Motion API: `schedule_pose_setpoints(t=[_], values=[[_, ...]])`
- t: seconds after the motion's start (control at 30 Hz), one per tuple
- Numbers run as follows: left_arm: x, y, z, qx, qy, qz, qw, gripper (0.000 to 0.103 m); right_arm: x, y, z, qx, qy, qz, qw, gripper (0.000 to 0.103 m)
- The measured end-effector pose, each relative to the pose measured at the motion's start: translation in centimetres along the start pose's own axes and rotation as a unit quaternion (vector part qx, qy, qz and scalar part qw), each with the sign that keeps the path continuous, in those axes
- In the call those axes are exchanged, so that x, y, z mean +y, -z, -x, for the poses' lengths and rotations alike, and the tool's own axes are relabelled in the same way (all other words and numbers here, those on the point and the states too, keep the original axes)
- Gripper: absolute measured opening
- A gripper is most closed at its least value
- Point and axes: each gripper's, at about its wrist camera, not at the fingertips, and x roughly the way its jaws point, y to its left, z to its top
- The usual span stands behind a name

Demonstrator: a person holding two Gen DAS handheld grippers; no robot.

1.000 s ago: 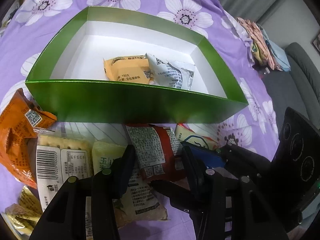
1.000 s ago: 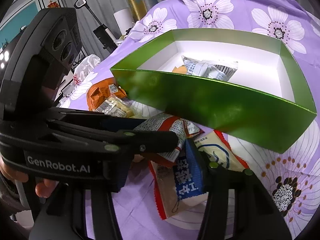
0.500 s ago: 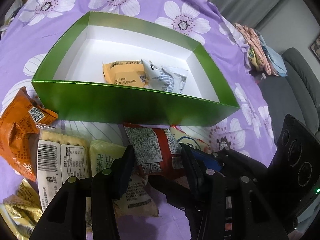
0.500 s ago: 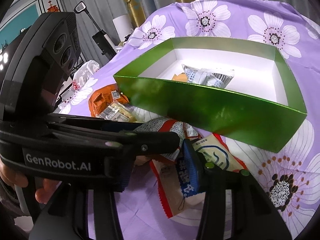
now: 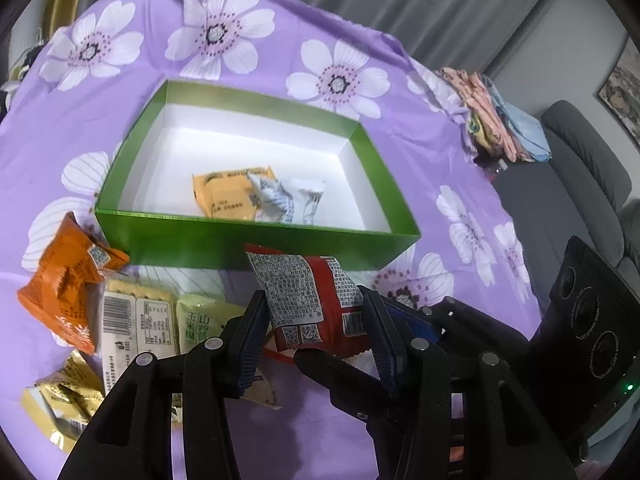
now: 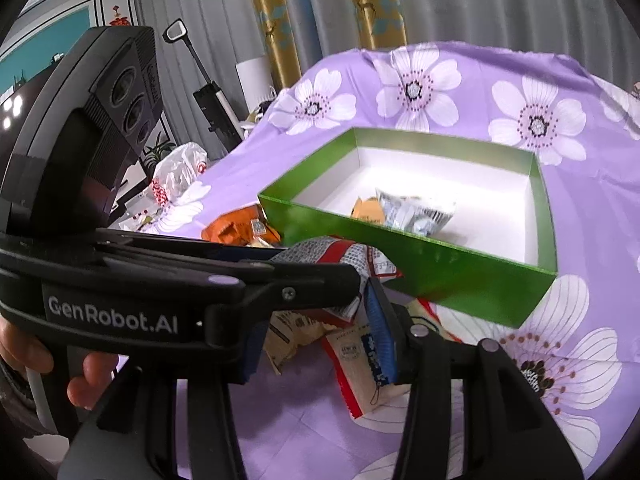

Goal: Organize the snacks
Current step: 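Carry the red-and-white packet into the green box and release it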

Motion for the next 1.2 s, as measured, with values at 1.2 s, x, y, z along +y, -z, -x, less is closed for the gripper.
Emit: schedule_pose_setpoints(t=[1.2], values=[[0.1, -7.4, -0.6, -0.038, 0.004, -0.022, 0.999, 0.048, -2.0, -5.7, -2.1, -0.044, 0.025, 0.027, 0.998, 0.047]])
